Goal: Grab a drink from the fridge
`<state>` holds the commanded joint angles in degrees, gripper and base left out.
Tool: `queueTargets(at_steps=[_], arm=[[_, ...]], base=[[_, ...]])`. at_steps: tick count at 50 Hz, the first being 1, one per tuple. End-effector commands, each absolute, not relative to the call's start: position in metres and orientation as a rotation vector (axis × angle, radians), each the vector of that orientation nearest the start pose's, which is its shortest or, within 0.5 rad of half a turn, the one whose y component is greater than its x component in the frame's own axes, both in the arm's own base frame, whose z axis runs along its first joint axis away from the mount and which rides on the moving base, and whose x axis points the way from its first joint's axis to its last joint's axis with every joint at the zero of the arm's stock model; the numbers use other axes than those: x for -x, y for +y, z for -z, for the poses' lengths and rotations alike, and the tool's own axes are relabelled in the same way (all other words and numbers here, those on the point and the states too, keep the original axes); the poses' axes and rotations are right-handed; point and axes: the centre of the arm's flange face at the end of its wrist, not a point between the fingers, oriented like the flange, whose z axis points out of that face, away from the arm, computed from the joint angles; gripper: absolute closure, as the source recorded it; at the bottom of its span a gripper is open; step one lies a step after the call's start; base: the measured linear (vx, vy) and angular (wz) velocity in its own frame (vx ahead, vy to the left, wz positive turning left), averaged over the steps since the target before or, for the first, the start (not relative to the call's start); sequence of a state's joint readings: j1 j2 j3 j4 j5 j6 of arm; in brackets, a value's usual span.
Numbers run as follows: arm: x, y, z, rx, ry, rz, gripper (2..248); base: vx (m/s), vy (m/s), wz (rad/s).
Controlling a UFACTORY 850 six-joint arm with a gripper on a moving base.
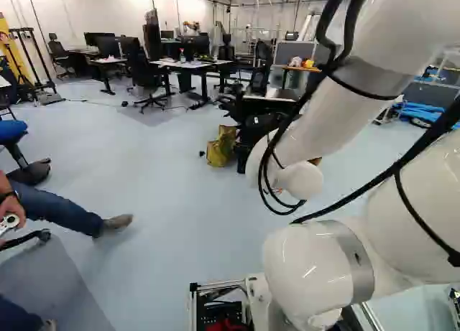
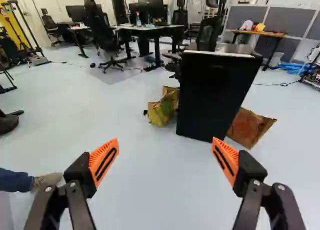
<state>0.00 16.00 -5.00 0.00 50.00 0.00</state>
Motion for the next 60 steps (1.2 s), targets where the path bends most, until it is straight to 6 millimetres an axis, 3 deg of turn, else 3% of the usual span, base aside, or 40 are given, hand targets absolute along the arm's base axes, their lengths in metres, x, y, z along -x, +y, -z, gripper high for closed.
queueTargets(at_steps=[60], arm=[[-0.2703,0.0000,-0.3656,2.558,0.000,1.824,3]], base=[[0.000,0.000,0.000]])
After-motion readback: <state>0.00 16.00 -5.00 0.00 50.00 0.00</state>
